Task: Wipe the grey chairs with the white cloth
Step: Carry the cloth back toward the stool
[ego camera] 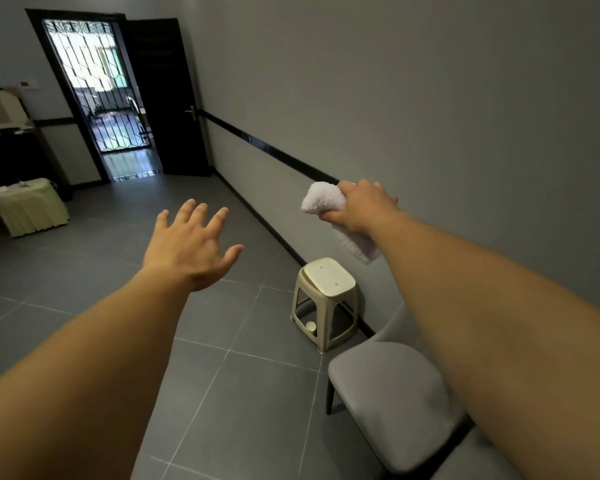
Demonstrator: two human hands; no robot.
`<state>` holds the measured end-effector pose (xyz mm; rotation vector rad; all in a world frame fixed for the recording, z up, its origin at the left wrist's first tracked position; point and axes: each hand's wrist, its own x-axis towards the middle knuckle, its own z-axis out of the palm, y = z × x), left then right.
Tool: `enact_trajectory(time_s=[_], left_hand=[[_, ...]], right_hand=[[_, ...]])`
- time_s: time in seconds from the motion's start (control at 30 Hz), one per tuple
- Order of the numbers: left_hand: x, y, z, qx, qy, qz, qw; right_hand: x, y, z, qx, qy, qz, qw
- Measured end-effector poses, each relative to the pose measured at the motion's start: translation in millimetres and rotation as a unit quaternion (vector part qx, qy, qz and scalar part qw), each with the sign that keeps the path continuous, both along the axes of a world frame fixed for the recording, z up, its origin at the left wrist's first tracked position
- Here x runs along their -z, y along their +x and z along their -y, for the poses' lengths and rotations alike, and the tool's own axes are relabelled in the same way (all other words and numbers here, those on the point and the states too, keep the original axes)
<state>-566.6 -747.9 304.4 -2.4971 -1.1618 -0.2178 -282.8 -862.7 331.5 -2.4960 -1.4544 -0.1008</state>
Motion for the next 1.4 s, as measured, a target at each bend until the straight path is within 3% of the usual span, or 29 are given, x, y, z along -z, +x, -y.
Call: enact_trajectory(time_s=[0.3, 0.6, 0.73, 0.9, 1.13, 1.4], left_hand=[[-18, 64, -194, -0.027, 0.022, 0.009, 0.999], [-15, 156, -364, 0.054, 0.027, 0.005, 0.998], [-7, 214, -428, 0.136, 0.023, 0.027, 0.99], [6, 280, -492, 0.24, 0.003, -0.008, 0.971], [36, 385, -504, 0.383, -0.024, -0.022, 0.923], [95, 489, -539, 0.413, -0.041, -0.065, 0.907]], right_hand=[[3, 69, -208, -0.022, -0.021, 0.009, 0.999], [18, 104, -356, -0.006, -0.025, 0.006, 1.0], [32, 134, -387, 0.075, -0.049, 0.006, 0.996], [50, 163, -401, 0.19, -0.045, -0.025, 0.98], [72, 205, -383, 0.319, -0.069, -0.058, 0.944], [118, 304, -392, 0.369, -0.066, -0.081, 0.924]])
